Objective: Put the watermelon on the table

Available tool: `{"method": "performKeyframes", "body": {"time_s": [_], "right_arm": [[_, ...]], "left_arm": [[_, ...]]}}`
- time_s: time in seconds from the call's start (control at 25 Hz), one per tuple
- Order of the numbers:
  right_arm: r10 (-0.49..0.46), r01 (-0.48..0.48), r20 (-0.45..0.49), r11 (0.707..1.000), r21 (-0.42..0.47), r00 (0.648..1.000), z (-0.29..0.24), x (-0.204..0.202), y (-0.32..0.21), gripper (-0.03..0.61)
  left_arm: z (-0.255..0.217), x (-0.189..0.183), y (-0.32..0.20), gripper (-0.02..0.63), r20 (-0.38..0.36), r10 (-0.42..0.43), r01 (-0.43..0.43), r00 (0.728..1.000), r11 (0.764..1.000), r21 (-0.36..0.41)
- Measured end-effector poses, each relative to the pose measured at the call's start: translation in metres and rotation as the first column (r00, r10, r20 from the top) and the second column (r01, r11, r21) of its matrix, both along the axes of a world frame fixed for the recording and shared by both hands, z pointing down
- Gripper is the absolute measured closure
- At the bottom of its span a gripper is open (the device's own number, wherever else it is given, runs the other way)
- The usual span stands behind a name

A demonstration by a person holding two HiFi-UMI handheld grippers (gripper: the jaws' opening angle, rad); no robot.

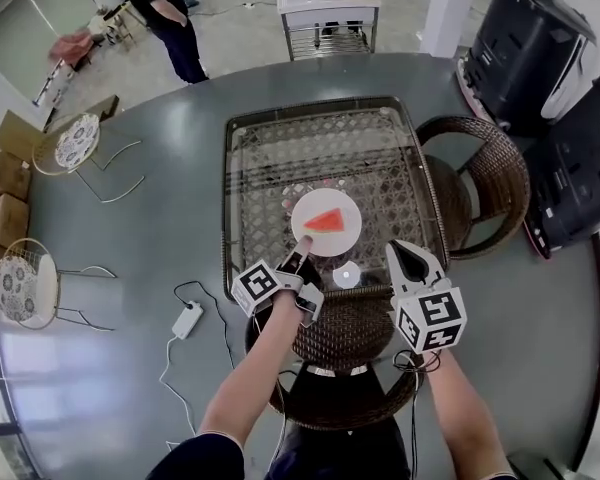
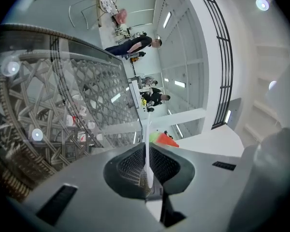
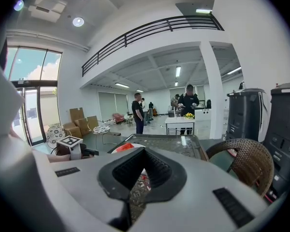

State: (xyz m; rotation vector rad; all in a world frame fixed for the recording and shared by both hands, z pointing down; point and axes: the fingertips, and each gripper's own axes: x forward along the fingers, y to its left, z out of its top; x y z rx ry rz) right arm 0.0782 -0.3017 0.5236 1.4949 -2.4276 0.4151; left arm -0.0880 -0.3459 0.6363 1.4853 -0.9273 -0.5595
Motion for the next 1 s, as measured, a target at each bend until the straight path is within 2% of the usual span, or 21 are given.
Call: {"method": "performKeyframes", "body": {"time_s": [0.32, 0.6, 1.0], "right_arm": [[-0.008, 0.007, -0.016, 0.999, -0.052, 1.0, 0.029, -0.009, -0.006, 0.575], [0.001, -0.007, -0.074, 0.997, -0.081, 0.997, 0.055, -0.01, -0.012, 0.575], [0.001, -0.009, -0.065, 0.992, -0.128, 0.998, 0.068, -0.009, -0.006, 0.575]], "left_arm": [[0.046, 0.007, -0.028, 0.597, 0.014, 0.02, -0.019, 1.0, 0.998, -0.067], [0.067, 0.012, -0.042, 0.597, 0.037, 0.035, -0.031, 0.999, 0.995, -0.092], [0.09, 0.015, -0.048, 0.597, 0.092, 0.044, -0.027, 0.995, 0.983, -0.18]]}}
